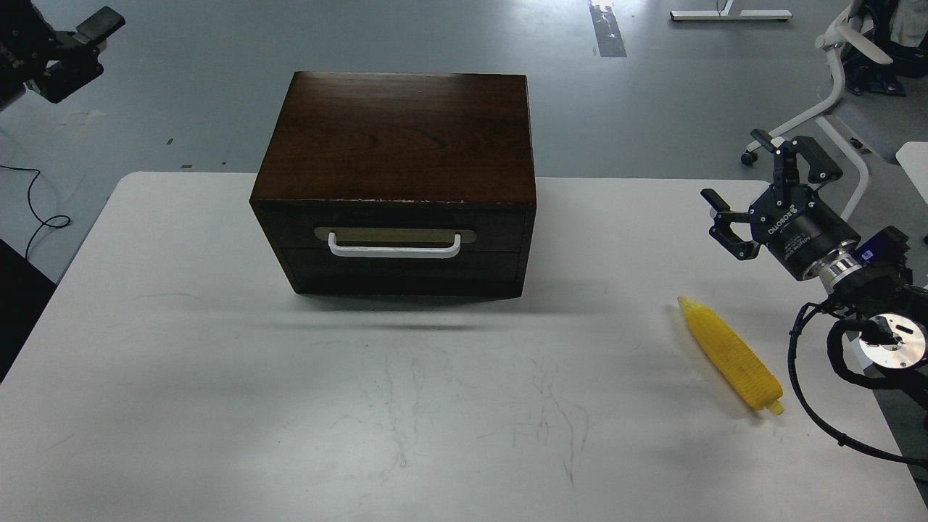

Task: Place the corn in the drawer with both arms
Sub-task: 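Reach the left gripper down to the white drawer handle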

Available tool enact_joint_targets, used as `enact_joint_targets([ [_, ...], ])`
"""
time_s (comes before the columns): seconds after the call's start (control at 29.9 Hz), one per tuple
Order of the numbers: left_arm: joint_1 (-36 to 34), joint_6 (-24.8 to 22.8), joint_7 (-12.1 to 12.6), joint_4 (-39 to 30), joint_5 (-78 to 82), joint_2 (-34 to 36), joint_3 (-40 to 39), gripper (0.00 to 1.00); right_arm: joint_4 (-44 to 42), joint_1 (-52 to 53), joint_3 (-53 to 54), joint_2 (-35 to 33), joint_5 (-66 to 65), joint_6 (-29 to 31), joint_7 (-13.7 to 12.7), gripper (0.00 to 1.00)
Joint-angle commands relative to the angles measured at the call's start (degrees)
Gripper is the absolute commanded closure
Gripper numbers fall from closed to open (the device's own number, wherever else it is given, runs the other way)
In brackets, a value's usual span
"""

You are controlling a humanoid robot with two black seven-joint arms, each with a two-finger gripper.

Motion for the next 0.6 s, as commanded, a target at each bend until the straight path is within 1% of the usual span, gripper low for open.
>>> enact_joint_targets([
  [0.0,-4.7,0.0,0.0,-10.0,18.6,0.6,-1.4,0.01,0.0,0.0,0.0,0.0,0.0,0.0,0.0,0.00],
  [0.07,-6.4,0.0,0.0,-13.3,25.6,0.2,-1.2,0.01,0.0,0.0,0.0,0.1,0.0,0.0,0.0,0.00],
  [0.1,-7.7,0.0,0.0,-16.5,32.4,-0.2,-1.1,0.01,0.0,0.0,0.0,0.1,0.0,0.0,0.0,0.00],
  [0.13,-8.1,0.0,0.0,-17.9,35.8,-0.3,-1.0,0.01,0.0,0.0,0.0,0.1,0.0,0.0,0.0,0.00],
  [0.2,-9.2,0.0,0.0,-21.8,48.0,-2.3,-0.3,0.01,0.0,0.0,0.0,0.1,0.0,0.0,0.0,0.00],
  [0.33,-9.7,0.0,0.0,-22.1,64.0,-8.5,1.2,0.01,0.0,-0.1,0.0,0.1,0.0,0.0,0.0,0.00],
  [0.4,-11.3,0.0,0.0,-22.4,73.1,-10.7,4.5,0.01,0.1,0.0,0.0,0.0,0.0,0.0,0.0,0.00],
  [0.43,-12.1,0.0,0.0,-22.5,74.9,-10.9,6.0,0.01,0.1,0.0,0.0,-0.1,0.0,0.0,0.0,0.00],
  [0.47,-13.8,0.0,0.0,-23.1,77.9,-11.3,9.7,0.01,0.0,0.1,0.0,-0.1,0.0,0.0,0.0,0.00],
  [0.5,-13.8,0.0,0.0,-23.1,77.9,-11.3,9.8,0.01,0.0,0.1,0.0,-0.1,0.0,0.0,0.0,0.00],
  [0.57,-18.1,0.0,0.0,-24.4,81.7,-11.4,17.9,0.01,0.1,0.1,0.1,-0.7,0.0,0.0,0.0,0.00],
])
